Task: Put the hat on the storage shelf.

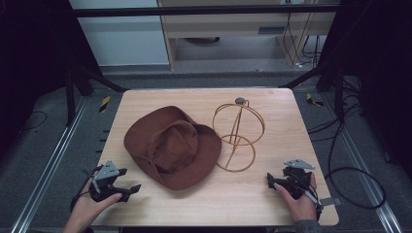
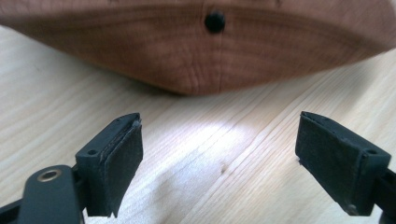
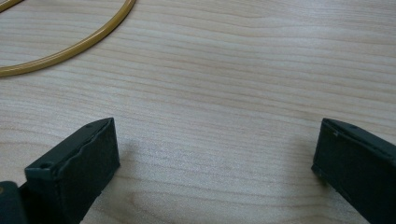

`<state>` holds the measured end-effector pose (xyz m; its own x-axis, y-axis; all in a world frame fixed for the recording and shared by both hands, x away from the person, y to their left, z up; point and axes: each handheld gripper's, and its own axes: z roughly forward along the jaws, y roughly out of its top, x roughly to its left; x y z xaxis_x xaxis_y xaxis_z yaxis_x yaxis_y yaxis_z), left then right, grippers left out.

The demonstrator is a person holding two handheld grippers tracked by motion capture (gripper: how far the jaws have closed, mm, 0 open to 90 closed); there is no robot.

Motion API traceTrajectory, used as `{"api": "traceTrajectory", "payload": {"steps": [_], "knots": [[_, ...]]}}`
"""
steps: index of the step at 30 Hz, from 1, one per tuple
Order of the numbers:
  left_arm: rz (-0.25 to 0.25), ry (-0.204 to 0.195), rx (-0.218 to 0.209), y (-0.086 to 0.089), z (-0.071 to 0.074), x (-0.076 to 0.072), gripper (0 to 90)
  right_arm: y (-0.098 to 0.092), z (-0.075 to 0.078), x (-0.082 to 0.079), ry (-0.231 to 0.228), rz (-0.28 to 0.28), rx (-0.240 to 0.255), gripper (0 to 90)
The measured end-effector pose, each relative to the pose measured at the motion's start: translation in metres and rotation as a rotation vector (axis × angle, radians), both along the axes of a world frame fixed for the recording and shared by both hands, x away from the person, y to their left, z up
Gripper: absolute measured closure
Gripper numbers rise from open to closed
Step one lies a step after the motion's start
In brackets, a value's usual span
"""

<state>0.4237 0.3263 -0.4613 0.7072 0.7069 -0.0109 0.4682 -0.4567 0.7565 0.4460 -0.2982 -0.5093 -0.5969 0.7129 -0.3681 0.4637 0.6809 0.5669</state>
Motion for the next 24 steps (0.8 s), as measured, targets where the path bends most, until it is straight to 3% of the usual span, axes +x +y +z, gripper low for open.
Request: {"api": "traceTrajectory", "payload": {"steps": [4,7,12,14,16,18,20,24], "knots": [[-0.006,-0.040,-0.008,0.000,0.016,-0.001,13.9,0.000,0.000,0.000,0.000,0.000,0.000,0.5],[-0.017,-0.043,-0.021,-0.006,0.027,0.002,10.8,0.000,0.000,0.000,0.000,0.000,0.000,0.5],[-0.047,-0.042,0.074,-0.028,0.045,0.021,8.4,0.000,0.000,0.000,0.000,0.000,0.000,0.5],[-0.052,-0.040,0.080,-0.031,0.048,0.025,8.2,0.000,0.000,0.000,0.000,0.000,0.000,0.5],[-0.087,-0.027,0.122,-0.041,0.060,0.043,7.9,0.000,0.000,0.000,0.000,0.000,0.000,0.4],[-0.112,-0.003,0.128,-0.046,0.065,0.057,8.1,0.000,0.000,0.000,0.000,0.000,0.000,0.5],[-0.118,0.024,0.124,-0.049,0.072,0.070,8.1,0.000,0.000,0.000,0.000,0.000,0.000,0.5],[-0.123,0.026,0.170,-0.058,0.085,0.089,7.6,0.000,0.000,0.000,0.000,0.000,0.000,0.5]]}}
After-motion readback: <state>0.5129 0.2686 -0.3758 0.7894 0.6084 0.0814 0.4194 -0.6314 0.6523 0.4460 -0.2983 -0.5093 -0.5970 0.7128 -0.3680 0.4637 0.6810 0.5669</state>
